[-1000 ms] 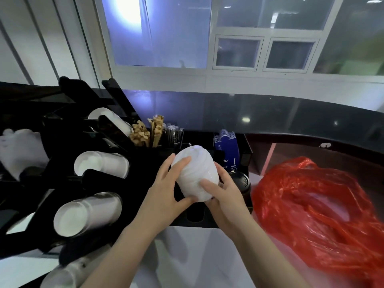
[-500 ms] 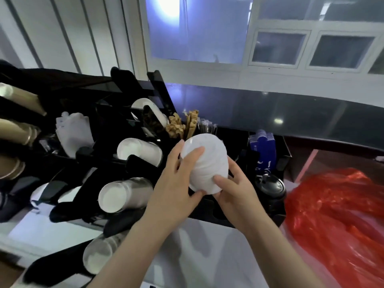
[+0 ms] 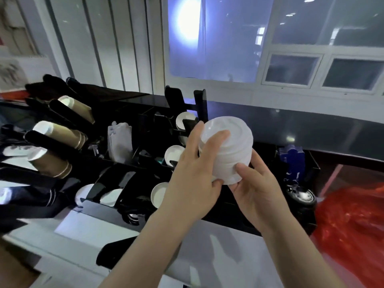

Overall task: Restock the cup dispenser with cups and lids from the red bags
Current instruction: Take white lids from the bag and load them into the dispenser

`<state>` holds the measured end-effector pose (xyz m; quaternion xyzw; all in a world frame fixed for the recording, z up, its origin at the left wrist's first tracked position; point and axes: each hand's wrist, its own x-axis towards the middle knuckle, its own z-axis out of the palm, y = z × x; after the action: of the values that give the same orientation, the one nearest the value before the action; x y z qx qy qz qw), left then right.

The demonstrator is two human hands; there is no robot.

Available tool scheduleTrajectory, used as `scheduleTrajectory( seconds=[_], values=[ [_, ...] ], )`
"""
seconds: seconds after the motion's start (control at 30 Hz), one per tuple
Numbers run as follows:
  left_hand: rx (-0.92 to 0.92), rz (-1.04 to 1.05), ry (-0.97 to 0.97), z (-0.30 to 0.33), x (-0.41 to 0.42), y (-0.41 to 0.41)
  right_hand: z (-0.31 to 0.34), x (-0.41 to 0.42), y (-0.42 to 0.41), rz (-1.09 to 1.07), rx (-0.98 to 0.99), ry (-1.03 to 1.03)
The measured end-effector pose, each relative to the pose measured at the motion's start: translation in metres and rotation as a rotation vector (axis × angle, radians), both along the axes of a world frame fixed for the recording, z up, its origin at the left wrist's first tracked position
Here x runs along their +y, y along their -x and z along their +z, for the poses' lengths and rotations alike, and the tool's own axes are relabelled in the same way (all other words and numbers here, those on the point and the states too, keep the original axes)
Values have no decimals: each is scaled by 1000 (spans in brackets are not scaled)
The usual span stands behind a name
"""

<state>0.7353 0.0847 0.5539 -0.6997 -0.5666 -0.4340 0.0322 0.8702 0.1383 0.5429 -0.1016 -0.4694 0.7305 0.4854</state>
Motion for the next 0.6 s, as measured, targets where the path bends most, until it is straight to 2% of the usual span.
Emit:
scheduleTrajectory(
  seconds=[0.13, 0.33, 0.47, 0.6],
  values=[
    [-40, -45, -33, 2, -24, 13, 5, -27, 12, -25, -7, -14],
    [-94, 6, -136, -1, -60, 40, 23, -60, 36, 34, -67, -79],
    [-176, 100, -182, 4, -86, 55, 36, -71, 61, 108, -159, -128],
    [-273, 125, -217, 5, -121, 74, 37, -80, 78, 162, -294, -278]
  ],
)
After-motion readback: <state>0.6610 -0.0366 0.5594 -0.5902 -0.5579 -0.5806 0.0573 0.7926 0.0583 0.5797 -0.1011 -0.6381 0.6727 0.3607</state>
